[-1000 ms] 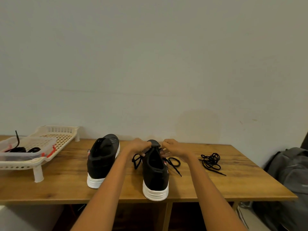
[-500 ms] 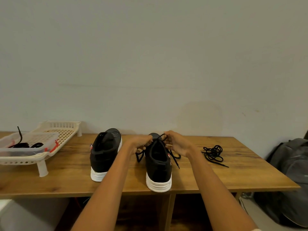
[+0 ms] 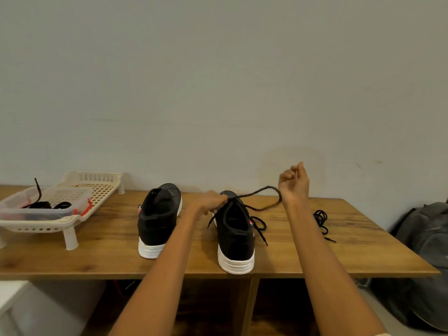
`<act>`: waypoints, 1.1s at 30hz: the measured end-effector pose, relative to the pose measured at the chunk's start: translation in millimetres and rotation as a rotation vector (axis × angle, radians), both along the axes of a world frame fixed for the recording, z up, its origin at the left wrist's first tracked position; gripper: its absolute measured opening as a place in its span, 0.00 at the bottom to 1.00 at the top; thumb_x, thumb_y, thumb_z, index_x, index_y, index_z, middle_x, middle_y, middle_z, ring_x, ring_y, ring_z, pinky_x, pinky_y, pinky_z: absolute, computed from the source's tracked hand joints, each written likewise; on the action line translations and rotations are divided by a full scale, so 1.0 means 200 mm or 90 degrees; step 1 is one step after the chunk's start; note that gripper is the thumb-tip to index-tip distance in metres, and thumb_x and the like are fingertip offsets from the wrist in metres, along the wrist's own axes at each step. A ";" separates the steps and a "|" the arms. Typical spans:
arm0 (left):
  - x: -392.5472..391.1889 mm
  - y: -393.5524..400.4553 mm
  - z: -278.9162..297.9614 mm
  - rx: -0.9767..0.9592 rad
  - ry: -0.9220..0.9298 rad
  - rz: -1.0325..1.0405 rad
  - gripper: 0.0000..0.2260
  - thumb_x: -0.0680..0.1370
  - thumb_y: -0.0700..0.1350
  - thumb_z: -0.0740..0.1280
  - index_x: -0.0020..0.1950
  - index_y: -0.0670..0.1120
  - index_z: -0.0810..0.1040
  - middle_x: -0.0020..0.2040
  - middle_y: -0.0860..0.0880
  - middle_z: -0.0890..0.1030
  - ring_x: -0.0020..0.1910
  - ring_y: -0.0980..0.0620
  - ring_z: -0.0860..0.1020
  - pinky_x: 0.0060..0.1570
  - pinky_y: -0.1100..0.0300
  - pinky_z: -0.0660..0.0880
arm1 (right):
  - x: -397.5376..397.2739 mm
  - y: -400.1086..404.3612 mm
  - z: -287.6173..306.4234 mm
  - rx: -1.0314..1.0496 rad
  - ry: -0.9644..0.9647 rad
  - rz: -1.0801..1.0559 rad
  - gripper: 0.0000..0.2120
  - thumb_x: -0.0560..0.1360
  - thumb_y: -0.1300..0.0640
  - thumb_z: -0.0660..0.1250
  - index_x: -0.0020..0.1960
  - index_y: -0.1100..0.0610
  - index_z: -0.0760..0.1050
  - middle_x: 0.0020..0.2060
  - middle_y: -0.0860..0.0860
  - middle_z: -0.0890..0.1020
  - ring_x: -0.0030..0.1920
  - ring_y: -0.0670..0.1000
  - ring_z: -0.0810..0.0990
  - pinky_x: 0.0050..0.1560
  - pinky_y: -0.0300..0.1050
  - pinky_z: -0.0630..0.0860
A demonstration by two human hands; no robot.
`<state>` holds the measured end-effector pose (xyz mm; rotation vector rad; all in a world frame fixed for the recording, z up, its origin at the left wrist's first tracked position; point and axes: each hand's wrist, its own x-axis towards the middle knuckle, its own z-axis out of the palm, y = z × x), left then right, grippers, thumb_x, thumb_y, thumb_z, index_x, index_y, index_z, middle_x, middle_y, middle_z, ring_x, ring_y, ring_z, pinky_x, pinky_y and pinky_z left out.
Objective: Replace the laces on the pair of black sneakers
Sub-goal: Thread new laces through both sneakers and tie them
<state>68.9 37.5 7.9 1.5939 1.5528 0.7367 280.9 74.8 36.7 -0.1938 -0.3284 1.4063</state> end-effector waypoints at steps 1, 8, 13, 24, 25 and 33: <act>0.00 0.00 0.00 0.026 -0.010 -0.009 0.07 0.81 0.46 0.57 0.49 0.44 0.71 0.40 0.48 0.72 0.35 0.54 0.69 0.39 0.61 0.64 | 0.01 0.00 0.01 -0.015 -0.120 -0.037 0.07 0.79 0.56 0.64 0.44 0.56 0.70 0.29 0.47 0.74 0.24 0.43 0.70 0.23 0.34 0.68; -0.01 0.05 -0.01 0.170 -0.011 0.022 0.07 0.76 0.43 0.69 0.47 0.41 0.84 0.40 0.44 0.82 0.38 0.50 0.76 0.47 0.52 0.77 | -0.18 -0.07 -0.03 0.156 -1.285 0.112 0.17 0.74 0.45 0.69 0.55 0.57 0.80 0.46 0.49 0.81 0.46 0.48 0.80 0.40 0.38 0.78; 0.00 0.04 -0.01 0.091 -0.034 0.056 0.11 0.79 0.43 0.65 0.37 0.42 0.78 0.32 0.46 0.76 0.32 0.51 0.72 0.37 0.58 0.70 | -0.20 -0.03 -0.05 0.157 -1.330 0.123 0.13 0.71 0.53 0.74 0.52 0.60 0.80 0.46 0.55 0.84 0.46 0.54 0.84 0.44 0.42 0.81; 0.00 -0.01 0.02 -0.153 -0.344 0.042 0.16 0.80 0.49 0.54 0.32 0.49 0.64 0.35 0.49 0.71 0.36 0.51 0.69 0.52 0.51 0.66 | -0.09 -0.04 -0.01 -0.005 -1.018 -0.051 0.09 0.78 0.58 0.65 0.50 0.65 0.77 0.40 0.57 0.81 0.36 0.52 0.80 0.41 0.46 0.81; 0.00 -0.01 0.03 -0.148 -0.399 0.062 0.18 0.81 0.52 0.55 0.31 0.49 0.64 0.35 0.49 0.71 0.35 0.52 0.70 0.52 0.51 0.66 | -0.06 -0.03 -0.02 -0.055 -0.966 -0.105 0.09 0.79 0.57 0.64 0.52 0.64 0.75 0.40 0.57 0.80 0.36 0.52 0.79 0.41 0.47 0.80; -0.11 0.02 0.22 0.176 -1.036 0.299 0.05 0.79 0.44 0.65 0.44 0.46 0.73 0.41 0.48 0.77 0.39 0.50 0.78 0.43 0.55 0.75 | 0.02 0.03 -0.21 -0.278 -1.252 -0.115 0.11 0.76 0.66 0.56 0.36 0.62 0.68 0.30 0.56 0.72 0.35 0.55 0.73 0.36 0.45 0.69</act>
